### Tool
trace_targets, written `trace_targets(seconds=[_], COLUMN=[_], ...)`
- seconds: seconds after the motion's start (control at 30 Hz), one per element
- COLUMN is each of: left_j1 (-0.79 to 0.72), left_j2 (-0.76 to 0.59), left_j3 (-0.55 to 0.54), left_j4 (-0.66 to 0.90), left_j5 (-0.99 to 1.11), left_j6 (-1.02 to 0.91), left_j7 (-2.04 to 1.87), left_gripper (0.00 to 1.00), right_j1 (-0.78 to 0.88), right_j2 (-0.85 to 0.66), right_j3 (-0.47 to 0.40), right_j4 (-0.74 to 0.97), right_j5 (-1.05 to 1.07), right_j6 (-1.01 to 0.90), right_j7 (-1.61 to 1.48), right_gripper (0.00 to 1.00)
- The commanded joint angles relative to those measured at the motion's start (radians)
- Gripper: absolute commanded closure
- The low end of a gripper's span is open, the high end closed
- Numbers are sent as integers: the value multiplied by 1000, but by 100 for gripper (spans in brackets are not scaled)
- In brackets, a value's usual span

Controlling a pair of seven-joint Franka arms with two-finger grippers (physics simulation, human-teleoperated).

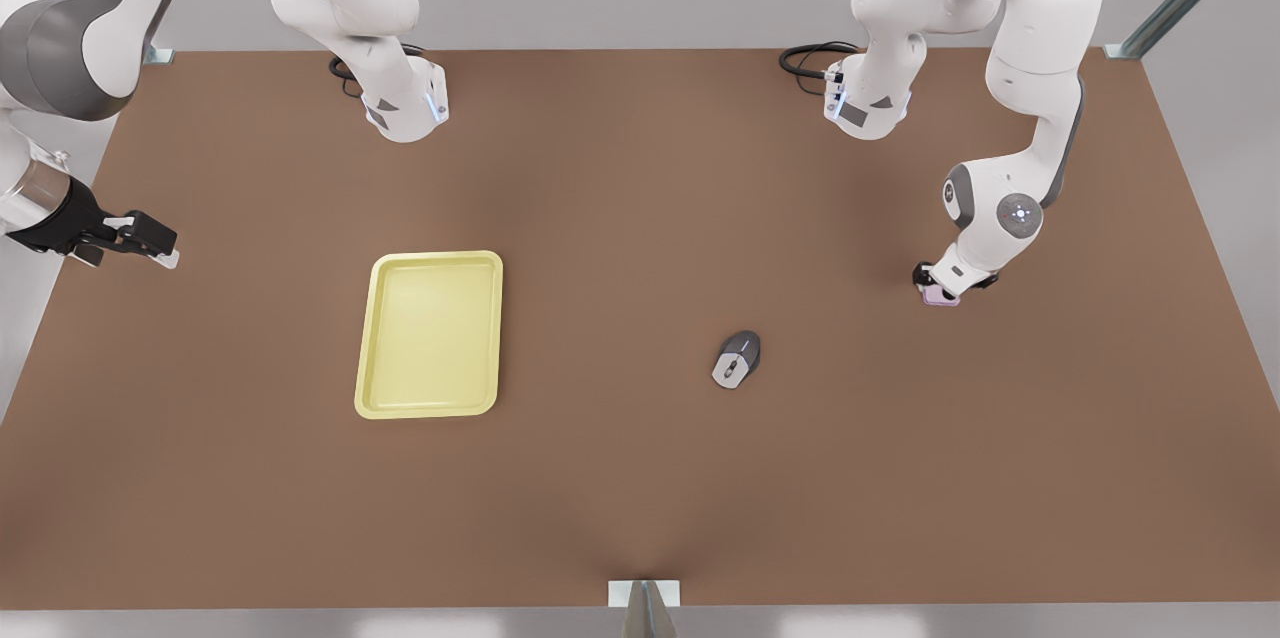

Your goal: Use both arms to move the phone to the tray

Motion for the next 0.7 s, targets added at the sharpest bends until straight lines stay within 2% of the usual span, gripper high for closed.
trace_targets(seconds=[0.0,0.1,0.27,0.4,0.5,0.6,0.67], left_j1=[0,0,-8,-172,-337,-468,-549], left_j2=[-1,-27,-47,-27,70,202,272], left_j3=[-2,-37,-178,-181,-180,-181,-183], left_j4=[0,23,184,316,511,781,919], left_j5=[0,0,0,1,1,1,-25], left_j6=[-2,-47,-295,-429,-567,-734,-781], left_j7=[9,-5,-143,-293,-503,-716,-850], left_gripper=[18,18,18,18,18,18,18], right_j1=[0,0,1,1,1,1,1], right_j2=[-2,0,-2,0,0,0,0], right_j3=[-1,0,0,0,0,0,0], right_j4=[0,0,0,0,0,0,0], right_j5=[1,1,1,1,1,1,1], right_j6=[1,-1,-1,1,-1,-1,-1], right_j7=[-2,-2,-2,-2,-2,-2,-2], right_gripper=[0,0,0,0,0,0,0])
